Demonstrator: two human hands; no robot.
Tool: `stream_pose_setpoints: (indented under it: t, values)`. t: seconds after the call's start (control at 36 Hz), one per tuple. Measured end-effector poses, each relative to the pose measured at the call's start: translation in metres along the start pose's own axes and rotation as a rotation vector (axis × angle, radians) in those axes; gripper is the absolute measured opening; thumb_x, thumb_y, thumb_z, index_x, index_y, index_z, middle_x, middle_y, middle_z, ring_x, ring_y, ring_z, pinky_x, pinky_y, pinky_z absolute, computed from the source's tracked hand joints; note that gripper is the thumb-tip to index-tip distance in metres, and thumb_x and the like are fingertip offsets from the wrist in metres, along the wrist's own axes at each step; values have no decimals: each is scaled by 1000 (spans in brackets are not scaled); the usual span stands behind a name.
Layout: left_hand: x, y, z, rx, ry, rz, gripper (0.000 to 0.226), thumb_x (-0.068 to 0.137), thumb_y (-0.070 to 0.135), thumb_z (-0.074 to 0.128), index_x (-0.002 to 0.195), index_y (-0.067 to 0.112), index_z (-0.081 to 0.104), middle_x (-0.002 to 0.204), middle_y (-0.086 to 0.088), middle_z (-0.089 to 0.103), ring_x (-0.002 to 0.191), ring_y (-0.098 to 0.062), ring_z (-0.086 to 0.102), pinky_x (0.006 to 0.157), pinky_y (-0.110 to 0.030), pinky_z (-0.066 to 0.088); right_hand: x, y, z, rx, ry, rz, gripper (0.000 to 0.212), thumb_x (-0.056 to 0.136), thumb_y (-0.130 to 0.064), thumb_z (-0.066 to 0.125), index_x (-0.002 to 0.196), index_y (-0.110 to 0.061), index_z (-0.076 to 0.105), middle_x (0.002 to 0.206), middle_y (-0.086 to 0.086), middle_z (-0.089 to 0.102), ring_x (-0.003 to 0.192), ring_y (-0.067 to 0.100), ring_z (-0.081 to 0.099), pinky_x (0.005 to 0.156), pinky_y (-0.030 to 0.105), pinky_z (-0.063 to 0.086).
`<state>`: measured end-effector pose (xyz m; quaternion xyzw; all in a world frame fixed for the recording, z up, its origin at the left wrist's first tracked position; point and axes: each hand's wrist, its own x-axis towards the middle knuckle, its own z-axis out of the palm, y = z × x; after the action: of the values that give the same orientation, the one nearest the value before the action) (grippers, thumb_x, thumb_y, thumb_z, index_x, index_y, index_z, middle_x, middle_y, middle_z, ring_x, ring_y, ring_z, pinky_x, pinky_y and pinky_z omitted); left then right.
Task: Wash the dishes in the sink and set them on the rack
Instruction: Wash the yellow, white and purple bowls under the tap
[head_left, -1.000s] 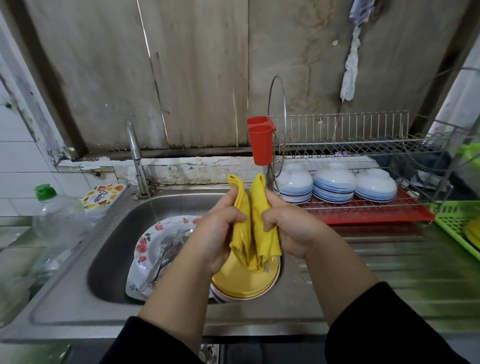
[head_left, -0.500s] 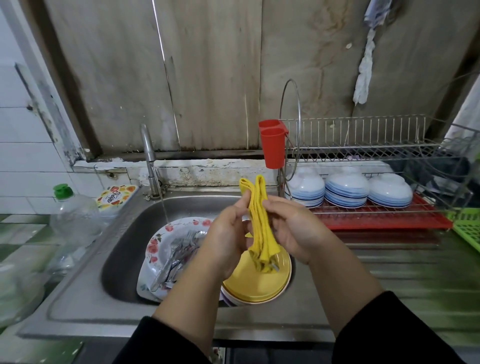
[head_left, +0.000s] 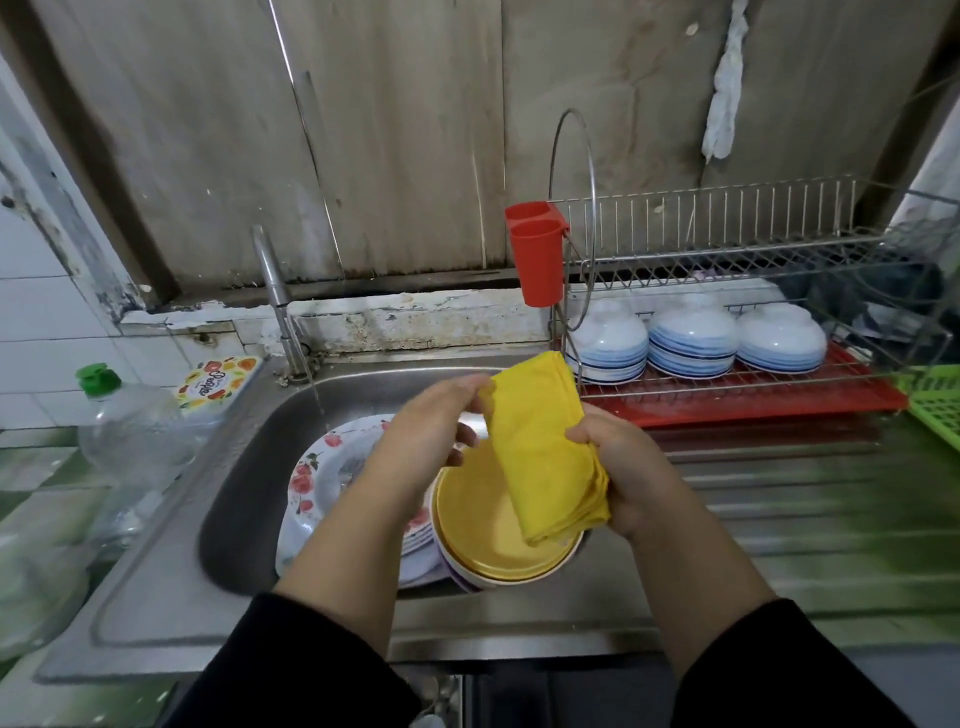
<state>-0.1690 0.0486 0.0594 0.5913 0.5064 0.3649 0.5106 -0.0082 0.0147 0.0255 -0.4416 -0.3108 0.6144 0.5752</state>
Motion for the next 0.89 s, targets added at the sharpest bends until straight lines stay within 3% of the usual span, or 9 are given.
stream_pose_setpoints:
  t: [0.08, 0.17, 0.22, 0.28, 0.42, 0.5, 0.61, 0.75, 0.89]
  values:
    - [8, -29, 2, 153, 165, -14, 26, 99, 26, 44, 121, 25, 57, 95, 0, 60, 69, -10, 50, 64, -25, 43, 1, 9, -10, -7, 139, 5, 33, 90, 4, 34, 93, -13, 62, 85, 10, 66, 75, 26, 60, 70, 32, 49]
    - [17, -66, 3, 330, 226, -74, 41, 95, 21, 48, 136, 18, 49, 130, -7, 52, 82, -12, 54, 81, -26, 42, 0, 22, -16, -46, 230, 21, 34, 92, 1, 33, 97, -16, 61, 90, 8, 66, 82, 27, 60, 72, 34, 49]
    - [20, -83, 6, 412, 212, -119, 47, 93, 21, 50, 139, 16, 46, 147, -11, 36, 109, -22, 53, 95, -29, 38, -1, 30, -18, -64, 275, 13, 36, 92, 2, 33, 105, -19, 59, 92, 7, 66, 82, 26, 60, 68, 32, 49]
    - [20, -93, 9, 468, 194, -133, 49, 93, 20, 49, 141, 14, 43, 150, -11, 30, 126, -28, 43, 102, -32, 34, -4, 38, -19, -67, 294, 14, 36, 92, 3, 33, 106, -19, 57, 91, 6, 65, 80, 23, 60, 64, 30, 47]
    - [12, -104, 11, 540, 192, -63, 48, 94, 13, 47, 142, 14, 41, 144, -14, 31, 127, -28, 39, 97, -27, 33, -7, 56, -18, -101, 359, 1, 41, 92, 3, 34, 112, -25, 57, 94, 1, 65, 86, 22, 61, 70, 31, 51]
    - [9, -107, 11, 551, 182, -33, 49, 94, 10, 44, 143, 15, 39, 143, -13, 30, 127, -27, 38, 97, -26, 32, -8, 64, -14, -217, 437, -42, 41, 93, 0, 36, 110, -29, 59, 90, -6, 66, 82, 15, 61, 63, 27, 49]
    - [7, -107, 10, 575, 161, -36, 53, 95, 12, 43, 146, 16, 33, 145, -12, 27, 121, -28, 44, 92, -26, 33, -9, 79, -11, -469, 496, -179, 33, 91, -4, 40, 106, -26, 60, 89, 0, 64, 73, 10, 55, 60, 21, 44]
    - [7, -109, 10, 630, 146, -54, 54, 96, 15, 43, 148, 16, 28, 148, -13, 23, 122, -29, 43, 92, -28, 35, -7, 92, -8, -744, 599, -323, 15, 69, -22, 36, 73, -13, 48, 73, 4, 47, 67, 17, 44, 55, 25, 34]
    - [8, -111, 9, 649, 153, -44, 54, 95, 8, 39, 148, 17, 30, 145, -11, 28, 117, -29, 46, 79, -26, 33, -7, 94, -8, -790, 616, -332, 9, 81, -12, 41, 81, -7, 49, 71, 1, 45, 67, 16, 42, 56, 31, 32]
